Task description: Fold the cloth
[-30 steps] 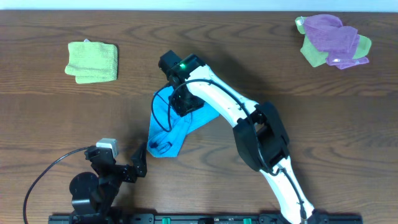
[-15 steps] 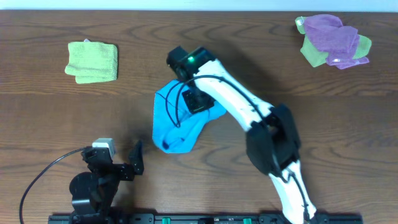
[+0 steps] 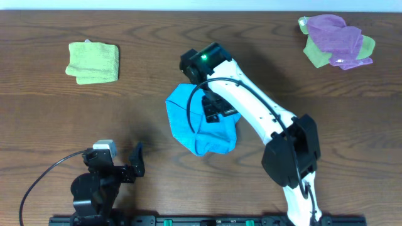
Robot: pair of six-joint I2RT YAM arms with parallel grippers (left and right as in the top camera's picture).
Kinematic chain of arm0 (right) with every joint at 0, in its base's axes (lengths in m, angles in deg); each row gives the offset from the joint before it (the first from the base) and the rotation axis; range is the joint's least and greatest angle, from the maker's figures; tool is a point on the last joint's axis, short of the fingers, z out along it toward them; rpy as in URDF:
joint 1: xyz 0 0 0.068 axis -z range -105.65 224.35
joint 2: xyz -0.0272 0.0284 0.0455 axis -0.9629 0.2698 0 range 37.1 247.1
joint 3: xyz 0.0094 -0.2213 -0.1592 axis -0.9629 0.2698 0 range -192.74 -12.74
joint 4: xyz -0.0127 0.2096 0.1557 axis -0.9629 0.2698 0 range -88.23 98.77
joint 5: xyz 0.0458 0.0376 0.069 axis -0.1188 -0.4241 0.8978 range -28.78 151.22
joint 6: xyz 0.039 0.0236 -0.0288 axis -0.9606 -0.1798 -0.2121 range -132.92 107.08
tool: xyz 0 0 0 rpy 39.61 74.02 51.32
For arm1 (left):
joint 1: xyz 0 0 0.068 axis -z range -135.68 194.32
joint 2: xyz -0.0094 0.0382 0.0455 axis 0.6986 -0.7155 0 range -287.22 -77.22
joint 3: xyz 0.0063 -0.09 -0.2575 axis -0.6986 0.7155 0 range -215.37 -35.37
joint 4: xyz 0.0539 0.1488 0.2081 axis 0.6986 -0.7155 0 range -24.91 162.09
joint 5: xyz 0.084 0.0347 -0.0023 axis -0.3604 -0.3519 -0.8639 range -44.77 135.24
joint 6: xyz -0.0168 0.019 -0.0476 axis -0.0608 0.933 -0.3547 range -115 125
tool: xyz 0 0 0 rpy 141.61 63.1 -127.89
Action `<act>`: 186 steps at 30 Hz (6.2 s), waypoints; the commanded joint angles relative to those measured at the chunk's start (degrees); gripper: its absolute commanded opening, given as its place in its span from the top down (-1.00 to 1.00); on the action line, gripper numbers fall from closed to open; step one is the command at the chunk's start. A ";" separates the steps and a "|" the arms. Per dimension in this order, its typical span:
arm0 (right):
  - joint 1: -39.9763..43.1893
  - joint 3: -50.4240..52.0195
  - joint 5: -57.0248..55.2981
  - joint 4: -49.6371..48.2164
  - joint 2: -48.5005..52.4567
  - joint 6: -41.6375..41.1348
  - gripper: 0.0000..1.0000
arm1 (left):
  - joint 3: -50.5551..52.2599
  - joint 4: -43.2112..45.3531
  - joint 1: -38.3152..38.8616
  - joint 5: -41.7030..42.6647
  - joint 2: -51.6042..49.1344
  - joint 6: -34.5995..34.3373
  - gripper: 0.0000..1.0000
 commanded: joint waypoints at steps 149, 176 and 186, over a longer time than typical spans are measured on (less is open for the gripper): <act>0.13 7.82 41.59 -31.12 7.34 36.04 0.97 | -0.07 -1.25 0.17 -1.73 0.11 -14.60 -0.90; -4.79 3.67 31.39 -37.75 7.04 27.85 -0.09 | -0.07 -0.96 0.17 -7.52 0.11 -14.60 -0.91; 4.63 -1.70 15.85 -34.03 7.04 19.98 -0.08 | -0.07 -0.96 0.17 -7.52 0.11 -14.60 -0.90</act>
